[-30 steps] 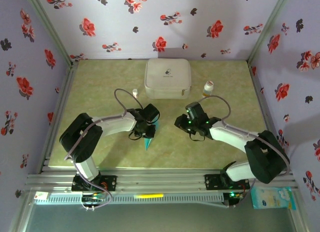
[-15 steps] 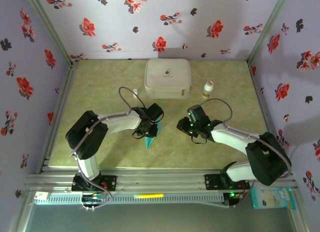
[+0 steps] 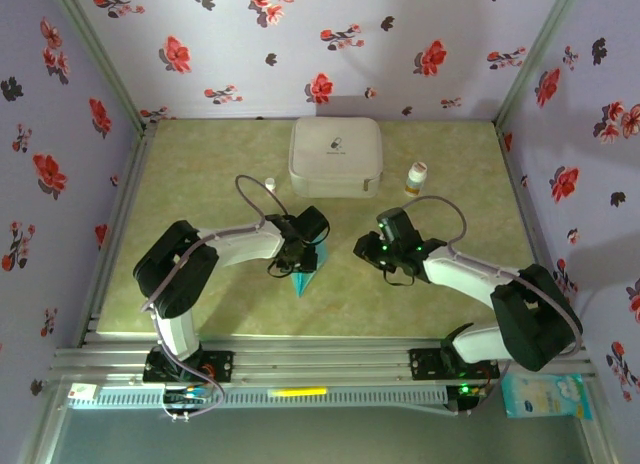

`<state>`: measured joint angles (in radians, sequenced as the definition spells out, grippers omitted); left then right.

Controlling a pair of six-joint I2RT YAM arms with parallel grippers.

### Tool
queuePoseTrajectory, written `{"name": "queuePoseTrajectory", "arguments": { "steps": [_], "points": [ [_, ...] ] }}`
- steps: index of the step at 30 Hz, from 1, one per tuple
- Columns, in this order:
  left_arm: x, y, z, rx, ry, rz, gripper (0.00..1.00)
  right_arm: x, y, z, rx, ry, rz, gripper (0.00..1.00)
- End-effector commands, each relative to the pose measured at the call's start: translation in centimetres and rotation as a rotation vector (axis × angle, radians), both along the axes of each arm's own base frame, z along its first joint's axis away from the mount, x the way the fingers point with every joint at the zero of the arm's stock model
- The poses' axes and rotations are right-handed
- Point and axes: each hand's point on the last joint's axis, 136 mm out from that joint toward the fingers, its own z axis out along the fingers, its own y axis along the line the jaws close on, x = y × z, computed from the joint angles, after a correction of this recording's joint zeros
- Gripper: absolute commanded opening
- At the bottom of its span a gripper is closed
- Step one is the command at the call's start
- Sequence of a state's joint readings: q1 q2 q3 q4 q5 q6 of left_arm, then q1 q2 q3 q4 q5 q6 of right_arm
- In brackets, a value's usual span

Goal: Fold a paper plane with a square sheet of paper (pick it up from the middle)
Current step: Move the paper plane to the center of the table.

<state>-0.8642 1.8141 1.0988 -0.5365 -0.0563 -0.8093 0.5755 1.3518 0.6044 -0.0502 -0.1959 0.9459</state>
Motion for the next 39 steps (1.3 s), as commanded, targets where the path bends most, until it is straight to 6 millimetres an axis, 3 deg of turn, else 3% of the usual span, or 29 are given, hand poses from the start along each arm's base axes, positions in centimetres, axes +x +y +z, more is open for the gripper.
{"name": "queuePoseTrajectory", "arguments": {
  "steps": [1,8,17,29,37,39],
  "points": [
    [0.1,1.5,-2.8,0.087,0.007,0.063,0.29,-0.1,-0.4,-0.3,-0.003,-0.008,0.017,0.29],
    [0.7,2.4,-2.6,0.137,-0.041,0.164,0.32,-0.2,-1.2,-0.4,-0.008,-0.003,0.024,0.29],
    [0.8,1.2,-2.4,0.167,-0.062,0.186,0.36,0.1,-1.4,-0.1,0.005,-0.004,0.044,0.29],
    [2.2,0.2,2.6,0.109,-0.142,0.175,0.37,0.0,-2.5,1.3,-0.034,-0.034,0.041,0.29],
    [2.4,-0.2,4.4,0.063,-0.171,0.179,0.38,-0.1,-3.2,2.3,-0.049,-0.052,0.027,0.30],
    [2.5,-0.2,5.1,0.050,-0.183,0.175,0.43,-0.1,-3.5,2.4,-0.061,-0.056,0.023,0.30]
  ]
}}
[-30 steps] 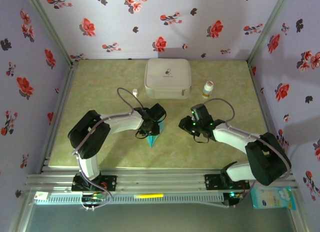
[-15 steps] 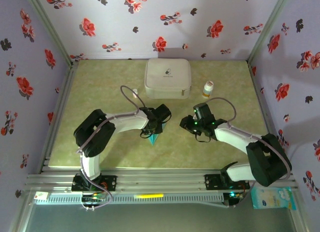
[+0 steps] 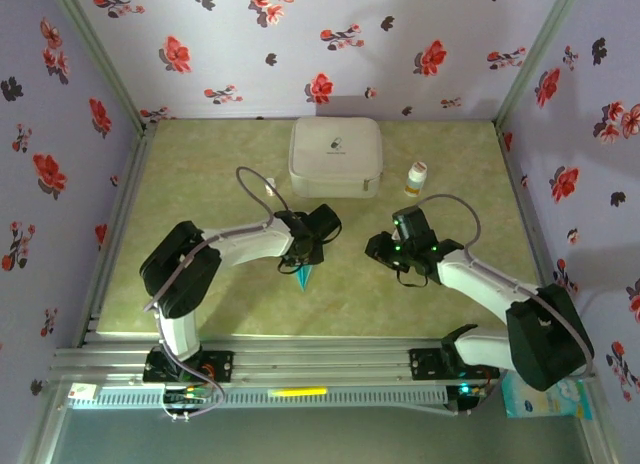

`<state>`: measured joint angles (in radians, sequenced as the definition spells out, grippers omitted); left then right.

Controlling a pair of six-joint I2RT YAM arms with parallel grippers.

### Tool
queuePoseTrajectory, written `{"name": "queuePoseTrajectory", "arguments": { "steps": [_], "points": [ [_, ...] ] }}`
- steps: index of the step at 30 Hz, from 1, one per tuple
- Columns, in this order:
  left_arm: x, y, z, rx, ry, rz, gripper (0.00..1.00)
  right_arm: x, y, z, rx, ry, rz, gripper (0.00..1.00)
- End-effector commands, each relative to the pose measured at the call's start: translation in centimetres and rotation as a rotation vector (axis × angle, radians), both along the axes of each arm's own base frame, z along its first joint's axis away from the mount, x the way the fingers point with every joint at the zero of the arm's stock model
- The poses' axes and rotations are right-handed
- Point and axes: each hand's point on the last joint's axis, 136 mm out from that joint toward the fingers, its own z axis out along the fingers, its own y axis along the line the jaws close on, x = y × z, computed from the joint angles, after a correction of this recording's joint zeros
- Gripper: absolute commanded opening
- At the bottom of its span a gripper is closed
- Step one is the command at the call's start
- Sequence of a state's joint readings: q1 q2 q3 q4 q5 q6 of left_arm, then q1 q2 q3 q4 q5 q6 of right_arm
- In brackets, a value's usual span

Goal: Fold a paper plane with a square sheet of paper (pick it up from the middle)
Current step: Move the paper plane to the center of the table, then reset both arms

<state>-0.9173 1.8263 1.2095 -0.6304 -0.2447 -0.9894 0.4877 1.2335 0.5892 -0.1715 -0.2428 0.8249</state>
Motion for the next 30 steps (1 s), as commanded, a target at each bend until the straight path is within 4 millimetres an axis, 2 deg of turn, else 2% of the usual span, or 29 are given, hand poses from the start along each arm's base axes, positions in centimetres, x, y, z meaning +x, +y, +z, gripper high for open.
{"name": "queuePoseTrajectory", "arguments": {
  "steps": [1,6,9,12,14,18,21,23,25,27,30],
  "points": [
    [0.7,0.1,2.8,-0.016,-0.063,0.004,0.44,0.5,-1.0,1.2,-0.041,-0.033,-0.014,0.30],
    [0.7,0.3,4.6,-0.037,-0.098,-0.014,0.44,0.7,-2.0,2.0,-0.073,-0.062,-0.044,0.31],
    [1.0,0.4,6.8,-0.078,-0.171,-0.039,0.44,0.9,-3.3,2.9,-0.131,-0.097,-0.063,0.33],
    [1.4,2.0,9.3,-0.091,-0.279,-0.040,0.50,1.3,-5.6,4.4,-0.248,-0.158,-0.102,0.39],
    [1.7,3.8,10.3,-0.079,-0.338,-0.035,0.54,1.8,-7.9,5.8,-0.363,-0.223,-0.144,0.47],
    [2.3,8.6,10.8,-0.059,-0.402,0.008,0.59,3.4,-12.8,9.3,-0.645,-0.396,-0.240,0.63],
    [2.7,13.2,10.8,-0.007,-0.434,0.055,0.65,4.8,-15.2,10.6,-0.848,-0.523,-0.249,0.76],
    [3.1,16.5,10.7,0.032,-0.469,0.091,0.75,5.8,-16.6,10.0,-0.947,-0.567,-0.266,0.78],
    [3.6,19.7,10.7,0.066,-0.501,0.125,0.82,6.6,-17.9,9.4,-0.976,-0.570,-0.303,0.78],
    [4.0,23.1,10.9,0.126,-0.530,0.164,0.94,7.7,-18.9,7.6,-0.932,-0.564,-0.330,0.78],
    [4.7,27.2,10.5,0.183,-0.535,0.226,1.00,9.3,-19.0,5.7,-0.867,-0.601,-0.325,0.78]
  ]
}}
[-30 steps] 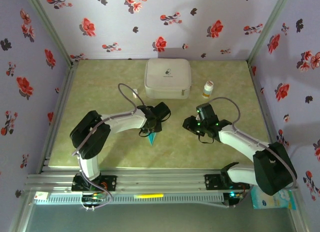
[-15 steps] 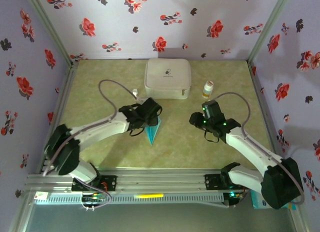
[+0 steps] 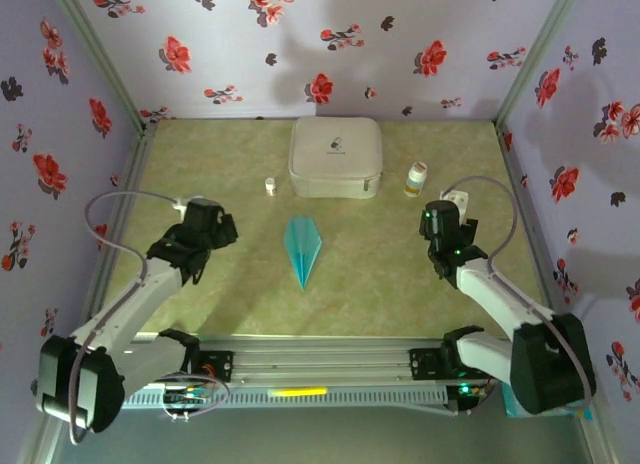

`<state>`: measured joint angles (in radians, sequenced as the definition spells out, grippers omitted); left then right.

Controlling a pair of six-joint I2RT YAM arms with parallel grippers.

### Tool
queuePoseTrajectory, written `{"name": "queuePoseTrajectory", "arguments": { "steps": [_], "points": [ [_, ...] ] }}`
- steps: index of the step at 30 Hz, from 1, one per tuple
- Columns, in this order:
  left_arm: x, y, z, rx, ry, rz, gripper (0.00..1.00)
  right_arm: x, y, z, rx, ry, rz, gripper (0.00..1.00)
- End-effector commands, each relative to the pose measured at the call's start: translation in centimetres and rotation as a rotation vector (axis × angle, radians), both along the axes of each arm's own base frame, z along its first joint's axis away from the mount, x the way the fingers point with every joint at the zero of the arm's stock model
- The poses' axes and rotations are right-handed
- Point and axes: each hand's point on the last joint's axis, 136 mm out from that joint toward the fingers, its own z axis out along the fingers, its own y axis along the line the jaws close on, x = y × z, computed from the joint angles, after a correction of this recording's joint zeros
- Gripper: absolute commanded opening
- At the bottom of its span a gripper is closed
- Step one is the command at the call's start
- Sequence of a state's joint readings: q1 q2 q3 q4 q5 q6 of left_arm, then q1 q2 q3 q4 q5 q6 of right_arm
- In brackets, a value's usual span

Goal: Fold a paper plane with a square sheet of paper (pick it up from the middle)
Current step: Reset both arms

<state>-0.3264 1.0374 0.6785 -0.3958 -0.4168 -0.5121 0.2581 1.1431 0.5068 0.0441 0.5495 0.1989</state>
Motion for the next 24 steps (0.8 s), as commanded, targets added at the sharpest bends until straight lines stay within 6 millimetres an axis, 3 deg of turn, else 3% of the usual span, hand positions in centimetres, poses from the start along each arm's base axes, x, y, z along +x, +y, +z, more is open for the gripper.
{"name": "queuePoseTrajectory", "arguments": {
  "steps": [1,4,6,10,12,14,16,17,18,22,24],
  "points": [
    [1.5,3.2,0.4,0.090,-0.045,-0.006,1.00,2.8,0.4,1.0,-0.007,-0.136,0.065,0.78],
    [2.9,5.6,-1.0,0.085,-0.069,0.048,0.99,4.2,0.7,-0.1,-0.029,-0.172,0.111,0.78],
    [4.3,6.5,-0.8,0.100,-0.090,0.053,1.00,5.2,0.7,-0.4,-0.042,-0.203,0.130,0.78],
    [6.8,6.6,-1.7,0.202,-0.166,-0.032,1.00,6.6,1.1,-1.4,-0.002,-0.210,0.204,0.78],
    [7.4,6.8,-2.3,0.209,-0.190,-0.027,1.00,6.2,-0.1,-1.8,0.071,-0.230,0.188,0.79],
    [8.0,6.4,-2.7,0.217,-0.263,-0.053,1.00,5.8,0.1,-2.9,0.115,-0.281,0.236,0.79],
    [8.6,6.0,-2.5,0.213,-0.278,-0.093,1.00,5.8,0.0,-2.3,0.106,-0.335,0.231,0.79],
    [8.8,5.9,-2.1,0.215,-0.310,-0.101,1.00,5.8,-0.3,-2.5,0.114,-0.283,0.204,0.79],
    [8.9,6.0,-1.7,0.211,-0.356,-0.100,1.00,6.1,-1.0,-3.0,0.108,-0.249,0.160,0.97],
    [9.0,6.5,-3.0,0.128,-0.512,-0.109,1.00,6.1,-2.9,-3.0,0.093,-0.250,0.041,0.99],
    [7.8,6.3,-4.4,0.110,-0.443,-0.118,1.00,6.2,-2.9,-2.8,0.080,-0.278,0.044,0.99]
  ]
}}
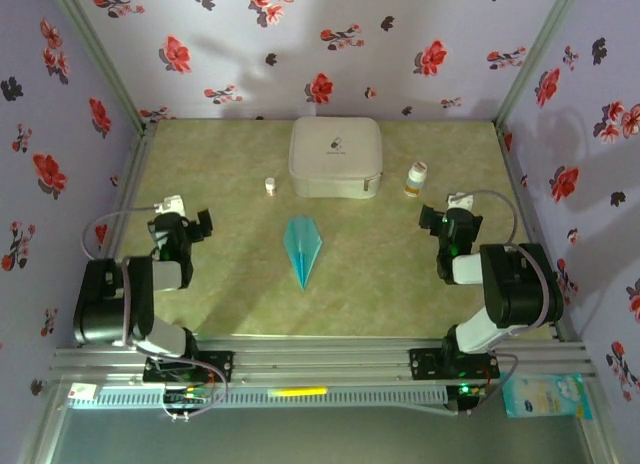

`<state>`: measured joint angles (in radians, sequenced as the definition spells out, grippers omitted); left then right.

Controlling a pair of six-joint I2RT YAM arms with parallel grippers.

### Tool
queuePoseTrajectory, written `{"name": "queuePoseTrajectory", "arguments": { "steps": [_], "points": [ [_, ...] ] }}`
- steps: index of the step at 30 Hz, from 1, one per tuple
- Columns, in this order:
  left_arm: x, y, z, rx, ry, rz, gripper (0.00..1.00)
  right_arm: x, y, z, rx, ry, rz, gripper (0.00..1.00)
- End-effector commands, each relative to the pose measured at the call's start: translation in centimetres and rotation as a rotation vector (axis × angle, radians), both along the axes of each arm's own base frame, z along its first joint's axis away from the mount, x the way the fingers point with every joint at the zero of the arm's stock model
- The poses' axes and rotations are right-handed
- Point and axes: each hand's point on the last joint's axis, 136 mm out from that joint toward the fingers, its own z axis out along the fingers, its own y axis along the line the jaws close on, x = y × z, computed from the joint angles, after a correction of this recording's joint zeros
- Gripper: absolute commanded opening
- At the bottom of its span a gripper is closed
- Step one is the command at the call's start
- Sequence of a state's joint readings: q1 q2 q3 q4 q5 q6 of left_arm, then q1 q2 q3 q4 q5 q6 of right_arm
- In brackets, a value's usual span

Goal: Fold a paper plane with a square sheet of paper (pick it up from the middle)
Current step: Reset both arms

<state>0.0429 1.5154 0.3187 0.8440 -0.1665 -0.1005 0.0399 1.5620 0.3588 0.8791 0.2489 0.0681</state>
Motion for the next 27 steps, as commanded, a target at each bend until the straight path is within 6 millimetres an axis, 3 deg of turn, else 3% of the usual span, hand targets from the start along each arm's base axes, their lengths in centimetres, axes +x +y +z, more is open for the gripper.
{"name": "queuePoseTrajectory", "arguments": {
  "steps": [1,7,27],
  "points": [
    [0.8,-0.5,2.8,-0.012,-0.151,-0.040,1.00,0.6,-0.8,1.6,0.007,-0.069,-0.061,0.99],
    [2.4,-1.3,3.0,0.078,-0.093,-0.025,1.00,0.5,-0.8,1.5,0.007,-0.061,-0.061,0.99],
    [2.5,-1.4,2.9,0.078,-0.089,-0.029,1.00,0.5,-0.8,1.5,0.008,-0.060,-0.060,0.99]
  ]
}}
